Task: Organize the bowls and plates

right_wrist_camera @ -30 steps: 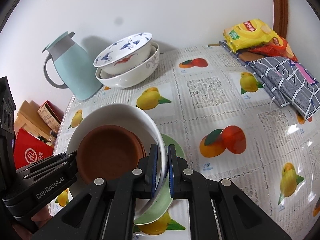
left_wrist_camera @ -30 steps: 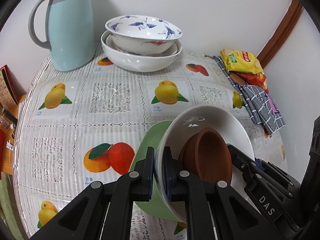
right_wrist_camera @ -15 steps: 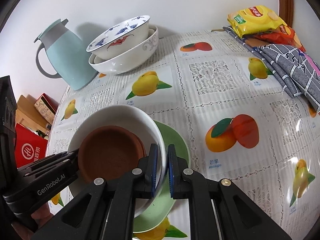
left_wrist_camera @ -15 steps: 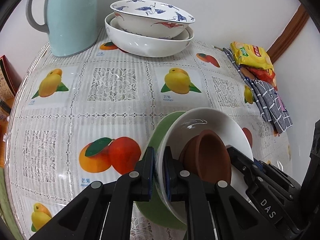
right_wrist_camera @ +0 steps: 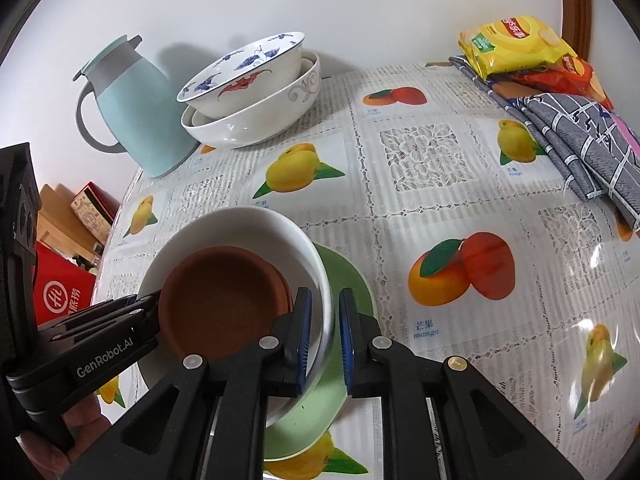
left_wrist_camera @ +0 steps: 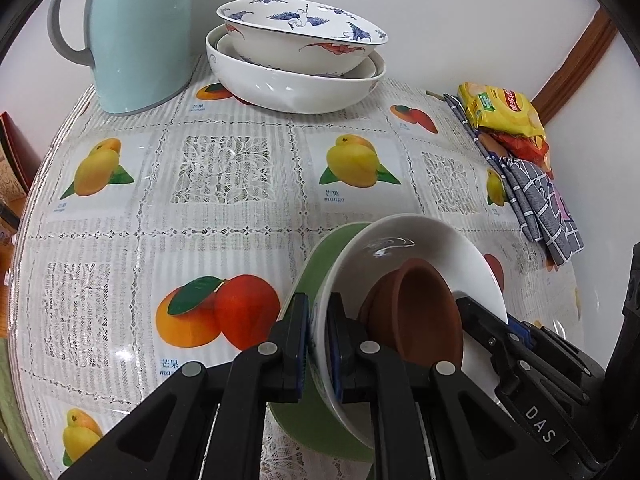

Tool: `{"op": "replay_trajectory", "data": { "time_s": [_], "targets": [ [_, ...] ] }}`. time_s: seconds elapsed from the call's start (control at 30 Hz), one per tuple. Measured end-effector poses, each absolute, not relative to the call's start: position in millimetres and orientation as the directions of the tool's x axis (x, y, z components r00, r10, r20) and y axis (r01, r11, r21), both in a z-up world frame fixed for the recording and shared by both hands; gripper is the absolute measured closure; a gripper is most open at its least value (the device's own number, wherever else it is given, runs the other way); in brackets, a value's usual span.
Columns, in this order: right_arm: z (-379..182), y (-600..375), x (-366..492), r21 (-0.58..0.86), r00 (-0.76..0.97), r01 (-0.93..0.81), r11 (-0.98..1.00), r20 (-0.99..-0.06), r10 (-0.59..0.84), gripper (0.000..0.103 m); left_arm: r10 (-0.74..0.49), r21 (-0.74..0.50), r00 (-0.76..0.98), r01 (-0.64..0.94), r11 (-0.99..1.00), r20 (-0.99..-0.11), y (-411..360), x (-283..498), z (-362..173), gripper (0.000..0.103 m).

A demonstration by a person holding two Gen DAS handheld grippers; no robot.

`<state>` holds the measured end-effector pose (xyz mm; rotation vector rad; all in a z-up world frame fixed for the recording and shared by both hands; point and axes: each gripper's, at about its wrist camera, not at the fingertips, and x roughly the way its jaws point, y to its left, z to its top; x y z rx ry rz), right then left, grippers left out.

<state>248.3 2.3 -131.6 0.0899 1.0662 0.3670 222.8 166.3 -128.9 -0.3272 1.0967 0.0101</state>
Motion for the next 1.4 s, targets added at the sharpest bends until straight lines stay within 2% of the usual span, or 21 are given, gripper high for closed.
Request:
{"op": "replay_trajectory", "data": {
  "time_s": [0.3, 0.43, 0.6, 0.67, 0.87, 0.9, 0.97, 1.1, 1.2, 1.27, 1.4],
  "targets": [
    [-129, -4, 241, 0.239, 0.431, -0.25, 0.938, -0.84, 0.329, 0.074, -0.18, -0.292, 0.475, -0.174, 0.941, -0.861, 172, 212, -117, 0.082],
    [-127, -6, 236, 0.24, 0.433, -0.248, 0.938, -0.839, 0.329, 0.072, -0.16, -0.276, 0.483, -0.178, 0.945, -0.861, 173, 206, -112, 0.073],
    [-121, -9, 226, 0.245, 0.437, -0.255, 0.936, -0.834, 0.337, 0.068, -0.149, -0.268, 0.499, -0.175, 0.948, -0.854, 176, 193, -103, 0.071],
    [-118, -10, 220, 0.243, 0.44, -0.258, 0.935, -0.832, 0.338, 0.065, -0.135, -0.254, 0.511, -0.171, 0.952, -0.849, 175, 187, -98, 0.064],
    [-95, -15, 192, 0.181, 0.494, -0.271, 0.946, -0.817, 0.297, 0.056, -0.123, -0.249, 0.59, -0.137, 0.959, -0.798, 164, 157, -69, 0.061],
    [-91, -17, 187, 0.171, 0.507, -0.269, 0.948, -0.812, 0.291, 0.051, -0.122, -0.249, 0.603, -0.131, 0.96, -0.788, 162, 152, -64, 0.059],
    [-80, -24, 174, 0.163, 0.536, -0.259, 0.952, -0.796, 0.282, 0.043, -0.113, -0.238, 0.628, -0.118, 0.964, -0.77, 157, 142, -54, 0.049],
    [-57, -42, 148, 0.141, 0.599, -0.22, 0.965, -0.761, 0.248, 0.031, -0.081, -0.195, 0.665, -0.099, 0.976, -0.742, 142, 118, -36, 0.046],
    [-44, -52, 130, 0.115, 0.632, -0.196, 0.974, -0.745, 0.215, 0.03, -0.07, -0.184, 0.68, -0.097, 0.978, -0.73, 133, 101, -30, 0.045],
    [-37, -59, 117, 0.1, 0.652, -0.18, 0.978, -0.733, 0.195, 0.028, -0.057, -0.17, 0.688, -0.097, 0.981, -0.724, 127, 90, -27, 0.033],
    [-27, -78, 90, 0.086, 0.681, -0.153, 0.984, -0.713, 0.168, 0.028, -0.032, -0.144, 0.716, -0.096, 0.985, -0.697, 114, 63, -20, 0.033]
  ]
}}
